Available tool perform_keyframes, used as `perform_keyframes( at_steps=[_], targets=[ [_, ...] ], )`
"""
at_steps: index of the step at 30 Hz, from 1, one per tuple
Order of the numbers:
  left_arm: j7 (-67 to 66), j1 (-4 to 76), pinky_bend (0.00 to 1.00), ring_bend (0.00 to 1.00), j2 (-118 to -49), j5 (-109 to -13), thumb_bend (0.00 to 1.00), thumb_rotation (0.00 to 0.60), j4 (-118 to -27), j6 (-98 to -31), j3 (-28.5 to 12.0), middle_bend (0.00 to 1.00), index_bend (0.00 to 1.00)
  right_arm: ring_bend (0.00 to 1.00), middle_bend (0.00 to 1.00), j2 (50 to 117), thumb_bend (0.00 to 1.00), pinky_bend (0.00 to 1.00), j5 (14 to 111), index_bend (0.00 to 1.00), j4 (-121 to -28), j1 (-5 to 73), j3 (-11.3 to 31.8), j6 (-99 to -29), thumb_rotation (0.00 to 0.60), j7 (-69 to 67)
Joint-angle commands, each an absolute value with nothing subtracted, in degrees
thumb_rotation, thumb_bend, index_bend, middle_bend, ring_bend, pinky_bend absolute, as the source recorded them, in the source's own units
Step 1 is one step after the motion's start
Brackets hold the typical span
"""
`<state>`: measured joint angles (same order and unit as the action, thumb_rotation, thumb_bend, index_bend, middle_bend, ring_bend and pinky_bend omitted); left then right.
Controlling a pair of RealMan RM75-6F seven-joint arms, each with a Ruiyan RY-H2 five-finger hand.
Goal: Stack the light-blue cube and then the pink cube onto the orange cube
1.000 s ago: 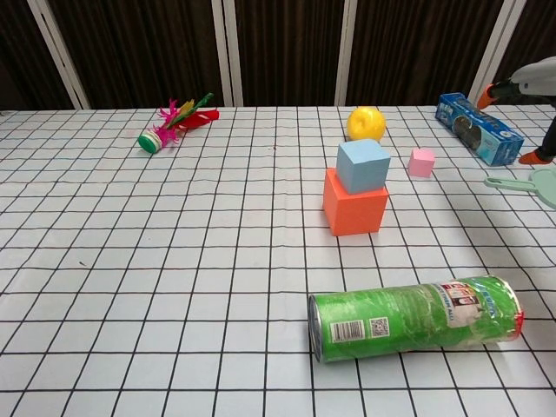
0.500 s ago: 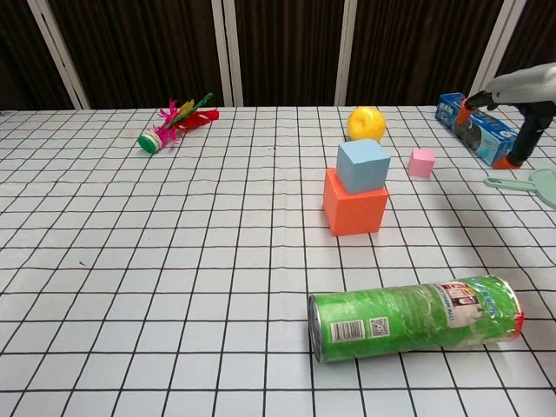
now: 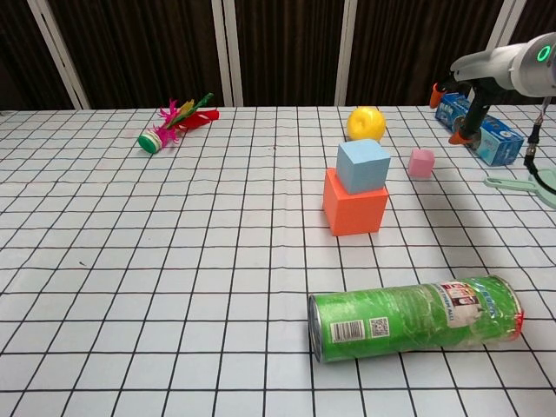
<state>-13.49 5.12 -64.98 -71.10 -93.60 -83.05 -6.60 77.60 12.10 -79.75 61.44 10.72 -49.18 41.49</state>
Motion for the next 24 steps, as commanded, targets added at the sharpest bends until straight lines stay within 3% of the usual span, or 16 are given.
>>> perform_keyframes(
  at_steps=[1, 9, 18, 24],
  targets=[
    [-13.8, 5.1, 0.02, 0.0, -65.1, -71.0, 0.2, 0.6, -93.6, -83.2, -6.6, 0.01, 0.15, 0.1, 0.08, 80.6, 0.35, 0.09, 10.3, 0.15, -75.9, 62.2, 11.1, -48.0, 0.6, 40.9],
    [-14.6, 5.1, 0.02, 0.0, -65.2, -70.4, 0.2, 0.6, -93.6, -83.2, -6.8, 0.01, 0.15, 0.1, 0.08, 86.0, 0.35, 0.09, 9.9, 0.14, -68.3, 63.0, 11.3, -46.7, 0.6, 40.4],
    [-15.8, 5.6, 0.02, 0.0, -65.7, -69.0, 0.2, 0.6, -93.3, -82.4, -7.1, 0.01, 0.15, 0.1, 0.08, 90.7, 0.35, 0.09, 10.3, 0.33, -60.9, 63.5, 12.1, -44.5, 0.6, 40.4],
    [-16.3, 5.9, 0.02, 0.0, -65.9, -68.3, 0.2, 0.6, -93.0, -82.0, -7.3, 0.01, 0.15, 0.1, 0.08, 92.5, 0.35, 0.09, 9.5, 0.33, -57.6, 63.9, 12.9, -43.1, 0.6, 40.9]
  ],
)
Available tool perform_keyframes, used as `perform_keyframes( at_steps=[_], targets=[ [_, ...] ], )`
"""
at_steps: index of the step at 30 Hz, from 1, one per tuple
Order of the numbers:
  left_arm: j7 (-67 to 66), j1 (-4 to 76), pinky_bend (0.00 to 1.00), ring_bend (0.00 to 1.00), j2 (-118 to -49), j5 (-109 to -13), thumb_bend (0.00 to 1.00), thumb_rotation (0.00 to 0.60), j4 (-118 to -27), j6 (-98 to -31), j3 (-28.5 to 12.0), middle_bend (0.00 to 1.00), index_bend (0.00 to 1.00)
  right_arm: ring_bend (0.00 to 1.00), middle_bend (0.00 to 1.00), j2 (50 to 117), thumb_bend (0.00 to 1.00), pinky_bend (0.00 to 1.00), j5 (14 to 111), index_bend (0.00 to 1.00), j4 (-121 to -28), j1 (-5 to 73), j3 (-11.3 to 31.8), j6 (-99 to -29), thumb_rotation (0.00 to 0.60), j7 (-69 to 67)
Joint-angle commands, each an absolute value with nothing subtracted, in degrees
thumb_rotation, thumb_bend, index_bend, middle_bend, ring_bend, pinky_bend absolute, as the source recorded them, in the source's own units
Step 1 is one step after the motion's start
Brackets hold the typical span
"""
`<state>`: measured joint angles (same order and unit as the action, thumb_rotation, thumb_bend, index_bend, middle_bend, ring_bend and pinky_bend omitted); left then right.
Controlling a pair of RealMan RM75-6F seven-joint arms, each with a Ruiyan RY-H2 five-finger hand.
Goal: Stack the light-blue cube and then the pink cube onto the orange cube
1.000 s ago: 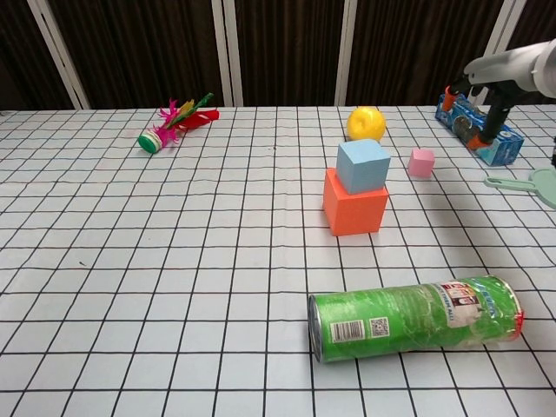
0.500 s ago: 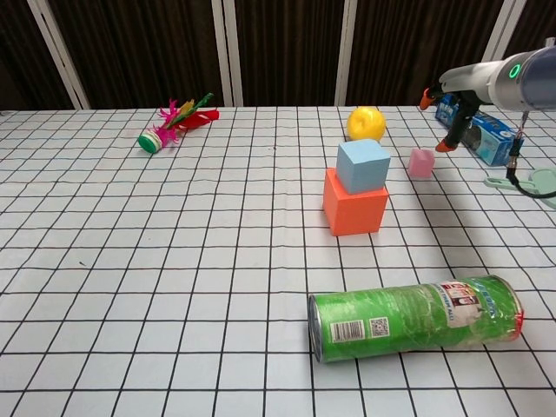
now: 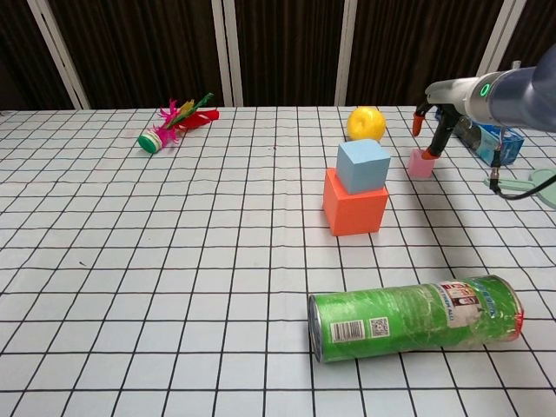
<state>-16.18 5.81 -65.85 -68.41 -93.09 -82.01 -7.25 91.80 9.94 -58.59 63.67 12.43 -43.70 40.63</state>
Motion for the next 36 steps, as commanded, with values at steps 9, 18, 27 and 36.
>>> perform_keyframes(
  at_steps=[9, 18, 27, 36],
  targets=[
    [-16.8, 6.1, 0.02, 0.0, -66.1, -67.7, 0.2, 0.6, -92.8, -81.7, -7.4, 0.01, 0.15, 0.1, 0.08, 94.1, 0.35, 0.09, 8.1, 0.33, -53.9, 64.3, 13.7, -41.7, 0.6, 42.3],
    [-18.1, 5.8, 0.02, 0.0, -66.4, -67.6, 0.2, 0.6, -93.2, -82.8, -7.4, 0.01, 0.15, 0.1, 0.08, 95.9, 0.35, 0.09, 7.1, 0.33, -49.4, 63.8, 14.2, -39.3, 0.6, 43.2],
    [-18.9, 5.9, 0.02, 0.0, -66.6, -67.3, 0.2, 0.6, -93.4, -83.0, -7.4, 0.01, 0.15, 0.1, 0.08, 98.2, 0.35, 0.09, 7.8, 0.34, -45.7, 63.0, 14.5, -36.6, 0.6, 42.8],
    [-20.0, 6.0, 0.02, 0.0, -66.8, -65.8, 0.2, 0.6, -93.3, -82.7, -7.7, 0.01, 0.15, 0.1, 0.08, 100.6, 0.35, 0.09, 8.9, 0.36, -41.0, 63.2, 15.6, -34.5, 0.6, 42.1]
  ],
)
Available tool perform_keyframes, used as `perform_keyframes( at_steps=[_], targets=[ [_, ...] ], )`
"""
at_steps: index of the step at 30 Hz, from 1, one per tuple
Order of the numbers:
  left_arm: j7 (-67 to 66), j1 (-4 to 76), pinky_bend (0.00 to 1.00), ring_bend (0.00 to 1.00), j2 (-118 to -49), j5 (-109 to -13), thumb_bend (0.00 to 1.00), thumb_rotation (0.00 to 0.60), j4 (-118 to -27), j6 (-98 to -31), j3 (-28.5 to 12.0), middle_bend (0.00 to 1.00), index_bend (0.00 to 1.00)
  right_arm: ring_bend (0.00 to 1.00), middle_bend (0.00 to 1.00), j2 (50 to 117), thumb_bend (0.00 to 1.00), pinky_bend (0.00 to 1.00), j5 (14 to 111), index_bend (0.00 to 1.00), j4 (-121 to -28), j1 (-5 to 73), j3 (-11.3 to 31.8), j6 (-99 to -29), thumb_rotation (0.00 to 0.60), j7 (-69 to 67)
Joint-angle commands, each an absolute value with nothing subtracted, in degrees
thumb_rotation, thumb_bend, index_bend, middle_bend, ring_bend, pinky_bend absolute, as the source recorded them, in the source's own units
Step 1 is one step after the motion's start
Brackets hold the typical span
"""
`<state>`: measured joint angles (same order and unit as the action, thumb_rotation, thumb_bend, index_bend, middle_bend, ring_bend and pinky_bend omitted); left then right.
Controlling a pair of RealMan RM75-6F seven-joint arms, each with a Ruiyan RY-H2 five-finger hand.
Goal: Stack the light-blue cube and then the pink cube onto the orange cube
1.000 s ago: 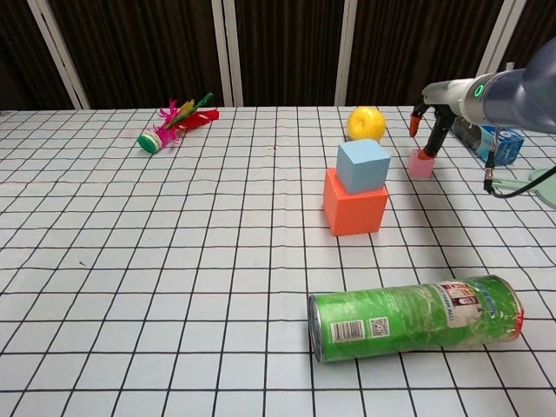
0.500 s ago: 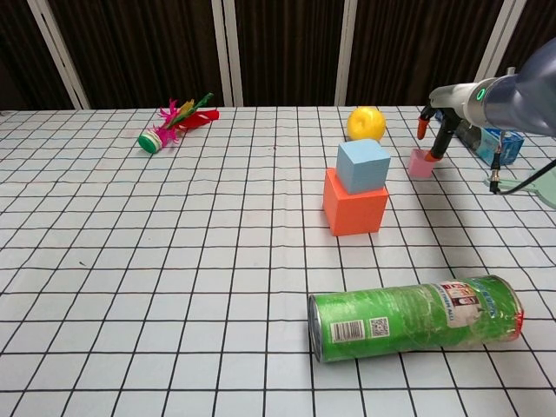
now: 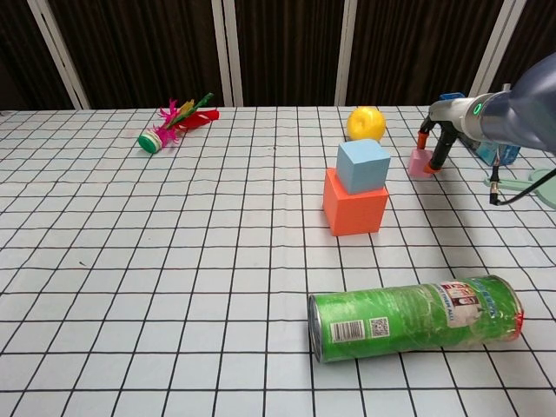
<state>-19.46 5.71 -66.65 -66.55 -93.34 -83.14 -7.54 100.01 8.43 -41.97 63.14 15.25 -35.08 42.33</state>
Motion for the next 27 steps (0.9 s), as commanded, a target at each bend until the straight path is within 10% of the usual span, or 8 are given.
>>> perform_keyframes(
  at_steps=[1, 27],
  targets=[
    [-20.1, 6.1, 0.02, 0.0, -66.8, -65.8, 0.2, 0.6, -93.2, -82.6, -7.7, 0.01, 0.15, 0.1, 0.08, 100.8, 0.35, 0.09, 9.0, 0.36, -40.6, 63.3, 15.7, -34.3, 0.6, 42.1],
    [-21.3, 6.9, 0.02, 0.0, -67.5, -65.0, 0.2, 0.6, -92.9, -81.4, -7.4, 0.01, 0.16, 0.1, 0.08, 102.9, 0.38, 0.09, 11.8, 0.44, -36.1, 63.1, 18.4, -31.6, 0.6, 41.0]
  ],
)
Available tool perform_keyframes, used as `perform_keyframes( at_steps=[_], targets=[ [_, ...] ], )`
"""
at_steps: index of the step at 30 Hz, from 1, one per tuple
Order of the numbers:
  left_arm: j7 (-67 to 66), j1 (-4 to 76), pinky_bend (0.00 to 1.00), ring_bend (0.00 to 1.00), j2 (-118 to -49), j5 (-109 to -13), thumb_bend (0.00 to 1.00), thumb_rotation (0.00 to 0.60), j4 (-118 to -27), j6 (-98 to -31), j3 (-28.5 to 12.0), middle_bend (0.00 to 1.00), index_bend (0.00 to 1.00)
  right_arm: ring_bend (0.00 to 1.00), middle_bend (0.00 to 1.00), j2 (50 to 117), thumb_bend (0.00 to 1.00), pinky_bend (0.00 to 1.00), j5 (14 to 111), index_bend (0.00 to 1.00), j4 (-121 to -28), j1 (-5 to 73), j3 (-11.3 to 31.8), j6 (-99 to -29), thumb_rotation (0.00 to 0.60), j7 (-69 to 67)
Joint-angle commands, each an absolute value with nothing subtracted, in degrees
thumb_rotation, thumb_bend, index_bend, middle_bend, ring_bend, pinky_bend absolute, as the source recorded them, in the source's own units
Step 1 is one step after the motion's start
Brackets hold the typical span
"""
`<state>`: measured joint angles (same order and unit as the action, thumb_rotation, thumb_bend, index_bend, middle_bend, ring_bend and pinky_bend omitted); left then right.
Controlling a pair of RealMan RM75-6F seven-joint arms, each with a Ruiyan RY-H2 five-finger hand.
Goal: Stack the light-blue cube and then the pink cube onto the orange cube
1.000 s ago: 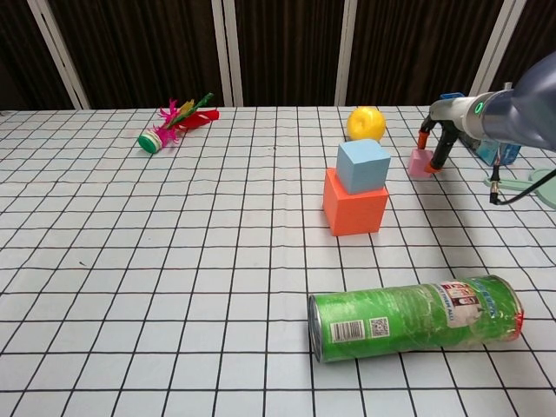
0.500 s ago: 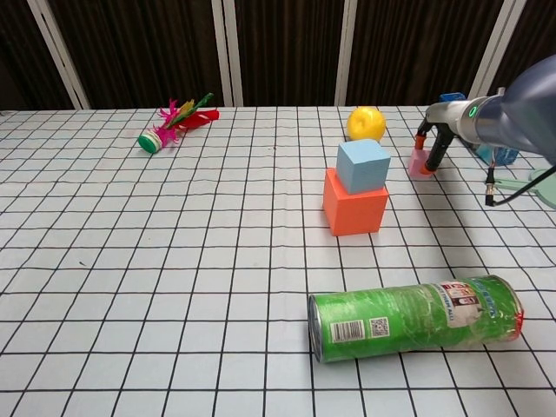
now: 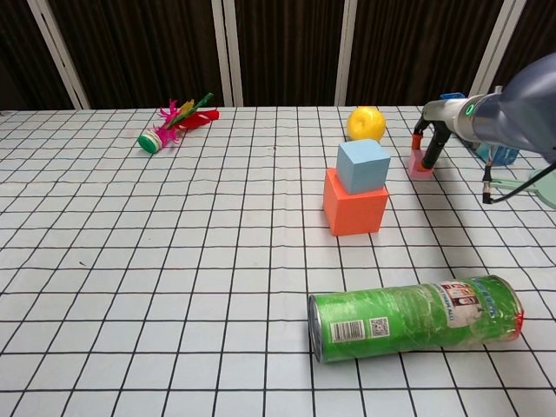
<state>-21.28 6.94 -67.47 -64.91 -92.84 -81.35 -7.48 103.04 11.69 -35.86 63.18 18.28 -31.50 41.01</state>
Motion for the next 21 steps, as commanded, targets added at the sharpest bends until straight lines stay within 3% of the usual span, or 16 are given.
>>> perform_keyframes(
  at_steps=[1, 21],
  targets=[
    [-21.3, 6.9, 0.02, 0.0, -67.4, -65.0, 0.2, 0.6, -92.9, -81.5, -7.4, 0.01, 0.16, 0.1, 0.08, 102.8, 0.39, 0.09, 11.8, 0.44, -36.3, 63.1, 18.5, -31.7, 0.6, 41.0],
    [-21.3, 7.0, 0.02, 0.0, -67.5, -65.2, 0.2, 0.6, -93.0, -81.5, -7.2, 0.01, 0.16, 0.1, 0.08, 100.6, 0.45, 0.09, 12.9, 0.44, -41.3, 62.9, 19.2, -33.6, 0.6, 41.3]
  ],
)
